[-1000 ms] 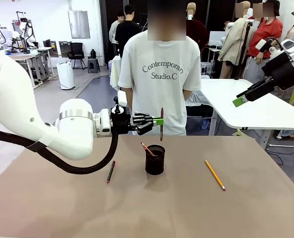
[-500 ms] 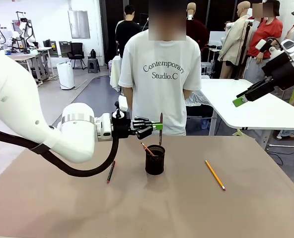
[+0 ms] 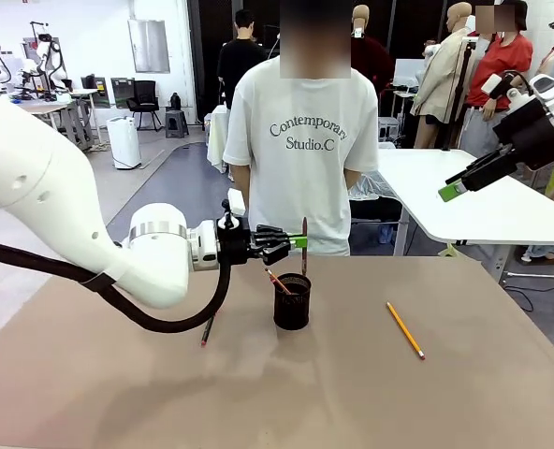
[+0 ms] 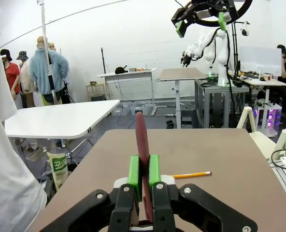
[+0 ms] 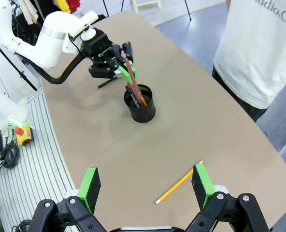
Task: Place the pens into the pen holder.
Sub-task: Pick up a writing instrument from the table and place it into the Pen holder.
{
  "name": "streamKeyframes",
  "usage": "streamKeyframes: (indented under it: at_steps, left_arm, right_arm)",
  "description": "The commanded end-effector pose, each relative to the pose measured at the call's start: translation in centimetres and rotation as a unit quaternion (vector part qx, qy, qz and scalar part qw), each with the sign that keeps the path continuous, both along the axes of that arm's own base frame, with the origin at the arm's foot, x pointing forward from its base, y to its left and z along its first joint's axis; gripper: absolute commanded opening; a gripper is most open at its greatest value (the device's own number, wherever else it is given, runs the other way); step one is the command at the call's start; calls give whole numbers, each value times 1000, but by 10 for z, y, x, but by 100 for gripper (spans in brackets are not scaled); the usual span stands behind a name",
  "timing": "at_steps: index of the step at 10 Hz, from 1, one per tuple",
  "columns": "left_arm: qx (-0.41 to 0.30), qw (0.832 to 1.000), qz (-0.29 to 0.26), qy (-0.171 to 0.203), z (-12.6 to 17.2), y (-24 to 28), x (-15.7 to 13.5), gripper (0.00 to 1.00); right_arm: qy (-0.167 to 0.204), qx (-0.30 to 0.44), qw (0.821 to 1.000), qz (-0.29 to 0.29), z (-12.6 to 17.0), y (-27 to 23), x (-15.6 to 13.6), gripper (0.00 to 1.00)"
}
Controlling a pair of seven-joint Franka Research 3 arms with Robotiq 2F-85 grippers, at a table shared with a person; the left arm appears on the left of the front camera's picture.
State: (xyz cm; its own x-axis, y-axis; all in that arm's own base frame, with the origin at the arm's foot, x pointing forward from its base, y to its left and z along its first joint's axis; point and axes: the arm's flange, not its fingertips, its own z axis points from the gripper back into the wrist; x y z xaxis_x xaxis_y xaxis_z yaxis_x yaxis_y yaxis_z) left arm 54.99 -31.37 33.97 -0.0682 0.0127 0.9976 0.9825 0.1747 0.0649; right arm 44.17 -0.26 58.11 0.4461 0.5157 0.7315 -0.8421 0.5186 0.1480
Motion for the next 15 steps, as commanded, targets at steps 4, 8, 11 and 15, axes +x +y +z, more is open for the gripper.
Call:
streamKeyframes:
  at_steps: [4, 8, 11, 15]
  left_arm:
    - [-2, 1000, 22, 12, -29, 0, 17, 0]
    - [13, 999, 27, 28, -49, -2, 20, 0]
    - [16, 999, 26, 34, -53, -4, 18, 12]
    - [16, 999, 27, 29, -50, -4, 13, 89]
  right_arm:
    - [-3, 4, 1000, 2, 1, 1, 1, 100]
    - [-3, 4, 1000, 2, 1, 1, 1, 100]
    - [-3, 4, 1000, 2, 1, 1, 1, 100]
    - [-3, 4, 1000, 2, 1, 1, 1, 100]
